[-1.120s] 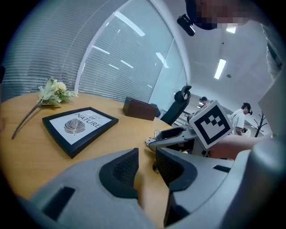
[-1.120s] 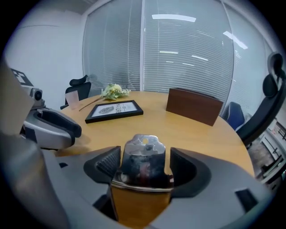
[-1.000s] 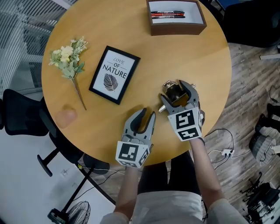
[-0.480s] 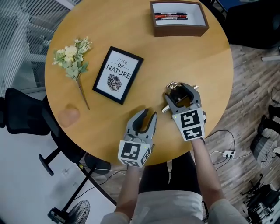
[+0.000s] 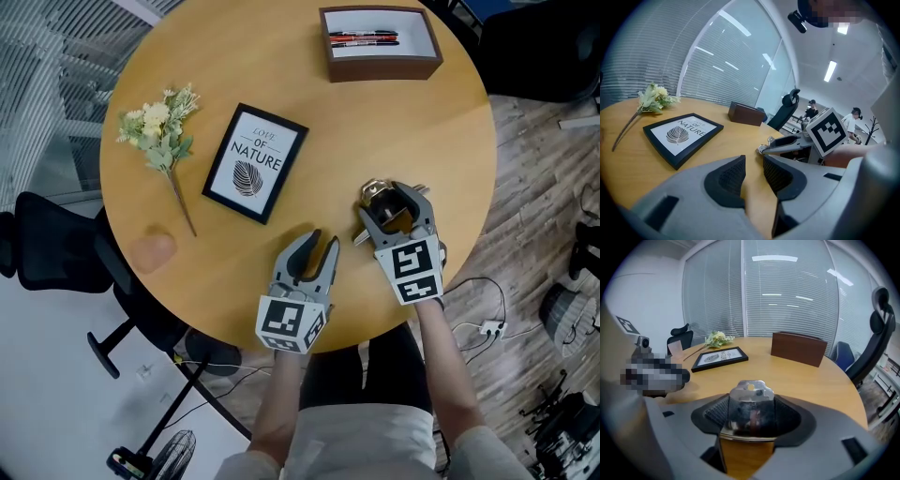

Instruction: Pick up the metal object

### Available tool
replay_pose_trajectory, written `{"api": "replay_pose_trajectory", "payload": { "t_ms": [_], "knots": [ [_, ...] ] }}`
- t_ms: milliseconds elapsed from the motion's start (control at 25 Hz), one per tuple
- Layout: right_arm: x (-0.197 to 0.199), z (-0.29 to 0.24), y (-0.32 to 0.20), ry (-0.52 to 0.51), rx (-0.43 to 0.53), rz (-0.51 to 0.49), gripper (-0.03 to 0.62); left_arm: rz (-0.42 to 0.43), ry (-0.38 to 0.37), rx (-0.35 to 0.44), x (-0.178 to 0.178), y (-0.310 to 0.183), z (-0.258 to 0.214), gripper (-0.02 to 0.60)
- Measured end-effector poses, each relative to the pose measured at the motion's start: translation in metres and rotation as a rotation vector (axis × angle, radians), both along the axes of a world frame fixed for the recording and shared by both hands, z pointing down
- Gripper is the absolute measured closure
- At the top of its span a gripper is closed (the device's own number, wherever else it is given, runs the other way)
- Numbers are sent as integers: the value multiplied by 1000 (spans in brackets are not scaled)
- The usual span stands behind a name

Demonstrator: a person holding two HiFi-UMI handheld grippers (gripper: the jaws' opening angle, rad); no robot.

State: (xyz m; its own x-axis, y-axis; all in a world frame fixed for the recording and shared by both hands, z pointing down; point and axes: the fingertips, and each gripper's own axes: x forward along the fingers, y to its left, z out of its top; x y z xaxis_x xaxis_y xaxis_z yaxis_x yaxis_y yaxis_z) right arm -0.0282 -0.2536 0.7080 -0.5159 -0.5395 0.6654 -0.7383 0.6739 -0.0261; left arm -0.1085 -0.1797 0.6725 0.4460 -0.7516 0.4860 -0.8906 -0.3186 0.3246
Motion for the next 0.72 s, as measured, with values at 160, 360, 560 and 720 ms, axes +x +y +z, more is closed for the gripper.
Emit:
{"api": "replay_pose_trajectory", "payload": {
  "t_ms": [160,360,560,720],
  "knots": [
    [3,-7,3,-1,8,10,312,12,-3,-1,2,0,-3,468],
    [9,-21,4,-9,20,39,312,33,4,12,8,-3,-14,468],
    [17,-39,7,-27,40,74,312,45,18,24,13,-5,-26,468],
    [21,-53,16,-54,54,91,312,57,16,32,15,-2,-35,468]
  ]
}}
